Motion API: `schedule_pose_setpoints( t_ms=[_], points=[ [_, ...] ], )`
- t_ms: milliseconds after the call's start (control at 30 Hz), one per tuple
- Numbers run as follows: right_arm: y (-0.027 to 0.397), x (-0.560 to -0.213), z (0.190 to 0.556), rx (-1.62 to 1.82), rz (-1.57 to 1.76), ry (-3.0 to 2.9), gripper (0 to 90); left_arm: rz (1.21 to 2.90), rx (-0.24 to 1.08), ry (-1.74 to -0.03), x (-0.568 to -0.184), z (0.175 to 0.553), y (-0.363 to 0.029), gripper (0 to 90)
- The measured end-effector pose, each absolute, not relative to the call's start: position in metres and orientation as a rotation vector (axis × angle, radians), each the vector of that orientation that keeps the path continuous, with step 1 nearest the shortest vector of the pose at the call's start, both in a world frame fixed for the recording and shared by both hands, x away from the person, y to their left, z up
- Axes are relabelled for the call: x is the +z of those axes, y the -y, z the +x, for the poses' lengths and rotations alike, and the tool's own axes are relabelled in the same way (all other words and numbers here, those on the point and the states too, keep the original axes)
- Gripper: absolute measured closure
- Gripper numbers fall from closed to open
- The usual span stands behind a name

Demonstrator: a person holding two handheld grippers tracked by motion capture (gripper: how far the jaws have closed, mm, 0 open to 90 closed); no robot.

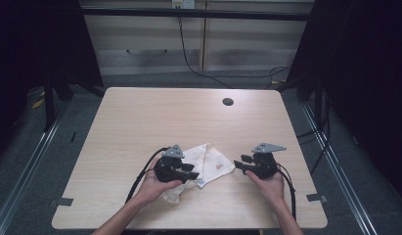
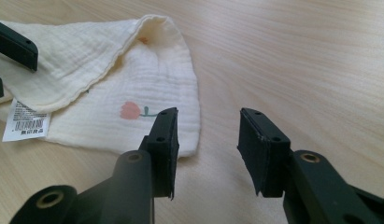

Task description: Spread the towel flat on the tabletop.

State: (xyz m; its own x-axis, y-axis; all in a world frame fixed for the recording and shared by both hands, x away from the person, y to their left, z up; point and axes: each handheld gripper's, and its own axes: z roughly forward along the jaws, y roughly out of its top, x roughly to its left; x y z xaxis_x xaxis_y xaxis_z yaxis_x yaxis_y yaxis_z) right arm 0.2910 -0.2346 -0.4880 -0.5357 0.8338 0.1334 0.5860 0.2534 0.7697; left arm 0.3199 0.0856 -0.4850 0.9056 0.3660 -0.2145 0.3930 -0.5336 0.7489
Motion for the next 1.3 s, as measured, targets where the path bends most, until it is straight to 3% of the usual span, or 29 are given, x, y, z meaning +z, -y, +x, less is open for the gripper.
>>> schedule_pose_setpoints(
  t_ms=[167, 400, 633, 733, 833, 1033, 1300],
  points=[
    [0.236, -0.488, 0.290, 1.167, 1.310, -2.228, 57.6, 2.206, -0.027, -0.539, -0.491, 0.323, -0.079, 60.7],
    [0.240, -0.488, 0.289, 1.167, 1.321, -2.222, 56.9, 2.231, -0.016, -0.518, -0.495, 0.320, -0.075, 52.3],
    [0.240, -0.490, 0.290, 1.167, 1.320, -2.229, 55.5, 2.301, 0.090, -0.477, -0.499, 0.313, -0.066, 52.4],
    [0.238, -0.491, 0.290, 1.165, 1.324, -2.234, 55.0, 2.320, 0.171, -0.438, -0.498, 0.308, -0.063, 70.8],
    [0.239, -0.490, 0.289, 1.170, 1.325, -2.233, 54.4, 2.275, 0.097, -0.511, -0.498, 0.313, -0.067, 86.7],
    [0.240, -0.491, 0.289, 1.176, 1.319, -2.236, 53.9, 2.168, 0.016, -0.539, -0.482, 0.319, -0.082, 88.5],
    [0.241, -0.488, 0.288, 1.185, 1.311, -2.230, 53.5, 2.019, 0.069, -0.556, -0.445, 0.323, -0.120, 88.3]
  ],
)
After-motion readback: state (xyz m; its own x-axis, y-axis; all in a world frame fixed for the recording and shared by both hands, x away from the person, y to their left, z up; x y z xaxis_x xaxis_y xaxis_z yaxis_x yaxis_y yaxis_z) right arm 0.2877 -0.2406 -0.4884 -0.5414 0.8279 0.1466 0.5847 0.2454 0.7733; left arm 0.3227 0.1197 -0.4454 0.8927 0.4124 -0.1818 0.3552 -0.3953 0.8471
